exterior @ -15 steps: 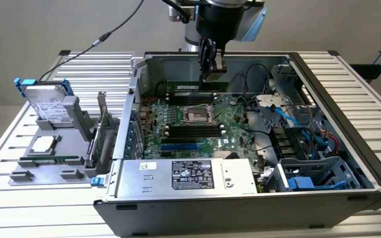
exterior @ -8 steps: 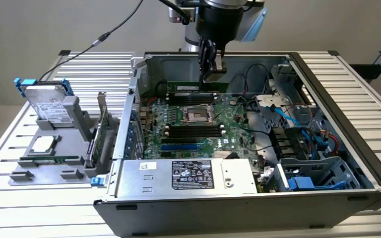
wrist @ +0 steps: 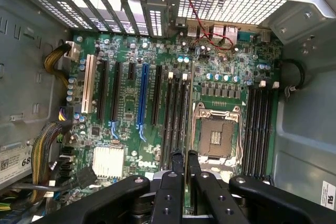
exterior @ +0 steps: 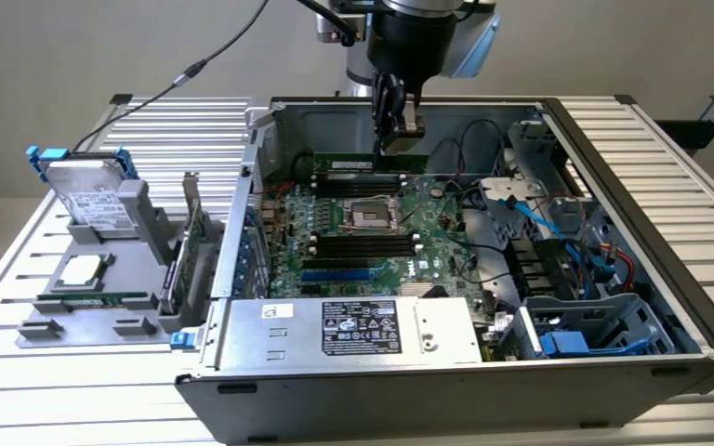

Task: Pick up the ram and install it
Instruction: 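Insert the ram into the slot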

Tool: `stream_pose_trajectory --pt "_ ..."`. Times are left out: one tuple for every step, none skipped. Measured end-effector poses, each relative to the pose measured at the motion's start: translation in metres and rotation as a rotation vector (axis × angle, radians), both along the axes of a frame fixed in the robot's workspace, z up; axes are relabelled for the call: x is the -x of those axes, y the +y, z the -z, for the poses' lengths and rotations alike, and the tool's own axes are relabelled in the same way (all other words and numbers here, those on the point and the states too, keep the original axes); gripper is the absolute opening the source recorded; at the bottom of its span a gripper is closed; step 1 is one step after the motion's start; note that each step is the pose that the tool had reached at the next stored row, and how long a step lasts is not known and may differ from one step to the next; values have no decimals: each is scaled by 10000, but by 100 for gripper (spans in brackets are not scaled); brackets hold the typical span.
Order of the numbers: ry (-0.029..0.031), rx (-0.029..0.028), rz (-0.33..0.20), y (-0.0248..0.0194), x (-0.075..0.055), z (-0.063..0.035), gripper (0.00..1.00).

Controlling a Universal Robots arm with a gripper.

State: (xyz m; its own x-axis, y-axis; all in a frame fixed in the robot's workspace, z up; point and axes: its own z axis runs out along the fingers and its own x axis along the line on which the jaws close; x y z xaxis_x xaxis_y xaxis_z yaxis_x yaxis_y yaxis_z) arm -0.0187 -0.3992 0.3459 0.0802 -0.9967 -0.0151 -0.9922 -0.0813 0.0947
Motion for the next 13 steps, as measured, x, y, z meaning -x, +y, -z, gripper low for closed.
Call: stream_pose_trajectory --pt "0 0 0 0 0 0 14" --pt "0 0 0 0 0 0 14" --pt "0 8 1 0 0 2 14" --pt "0 25 1 1 0 18 14" --pt "0 29 0 1 0 35 14" --pt "-1 30 0 4 0 53 14" --pt "0 30 0 8 0 71 14" --pt "0 31 1 11 0 89 14" --pt "0 31 0 14 0 107 14" --pt "0 32 0 18 0 125 14" --pt "0 30 1 22 0 143 14" --pt "0 30 1 27 0 161 14" --pt "0 30 0 31 0 179 14"
